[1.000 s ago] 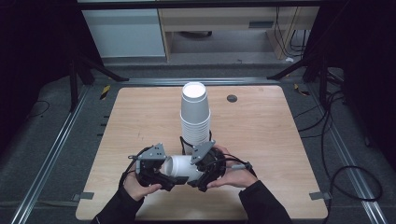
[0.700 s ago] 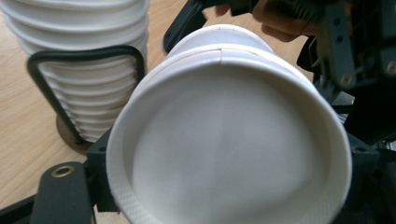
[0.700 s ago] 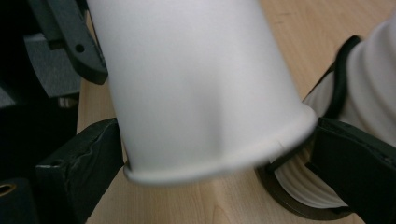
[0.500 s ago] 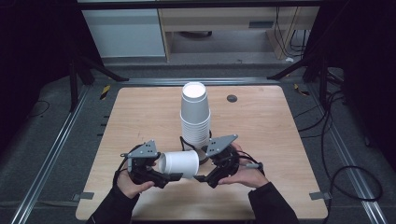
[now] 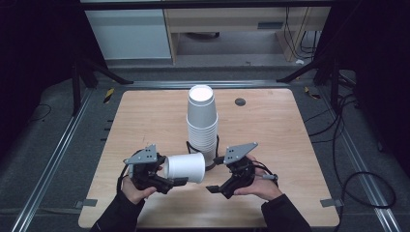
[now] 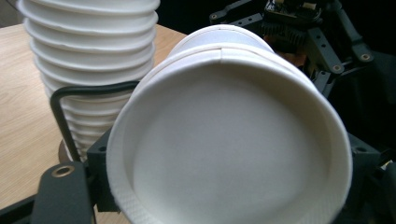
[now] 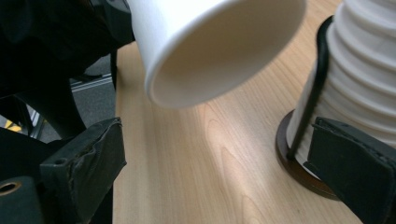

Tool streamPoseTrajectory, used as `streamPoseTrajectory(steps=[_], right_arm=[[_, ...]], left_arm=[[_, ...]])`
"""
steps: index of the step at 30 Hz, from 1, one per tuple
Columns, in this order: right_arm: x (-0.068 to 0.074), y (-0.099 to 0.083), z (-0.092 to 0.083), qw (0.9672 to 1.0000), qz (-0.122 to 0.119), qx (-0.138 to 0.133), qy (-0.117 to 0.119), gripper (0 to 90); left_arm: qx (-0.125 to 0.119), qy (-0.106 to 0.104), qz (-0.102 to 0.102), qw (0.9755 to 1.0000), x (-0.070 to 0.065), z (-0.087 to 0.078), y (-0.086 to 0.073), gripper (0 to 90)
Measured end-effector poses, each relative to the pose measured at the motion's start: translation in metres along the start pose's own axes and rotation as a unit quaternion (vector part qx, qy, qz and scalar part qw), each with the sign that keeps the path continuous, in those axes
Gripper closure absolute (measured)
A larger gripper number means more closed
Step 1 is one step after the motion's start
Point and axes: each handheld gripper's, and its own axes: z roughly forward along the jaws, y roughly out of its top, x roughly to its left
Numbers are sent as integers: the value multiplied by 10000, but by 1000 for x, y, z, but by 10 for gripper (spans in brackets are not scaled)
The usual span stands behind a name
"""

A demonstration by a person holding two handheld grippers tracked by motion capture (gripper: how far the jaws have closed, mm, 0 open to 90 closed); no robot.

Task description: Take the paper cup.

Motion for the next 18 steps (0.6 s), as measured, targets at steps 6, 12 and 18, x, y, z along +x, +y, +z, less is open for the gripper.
streamPoseTrajectory(steps=[6, 12, 18], right_arm=[[3, -4, 8, 9998, 58, -39, 200, 43], [3, -6, 14, 9992, 130, -67, 369, 44], [2, -7, 15, 9993, 146, -48, 343, 43]], left_arm=[[-174, -382, -14, 9991, 0, 8, -3, 191], [-179, -512, 37, 9985, -1, 15, -4, 192], [-175, -595, 87, 9980, -4, 17, -4, 192]])
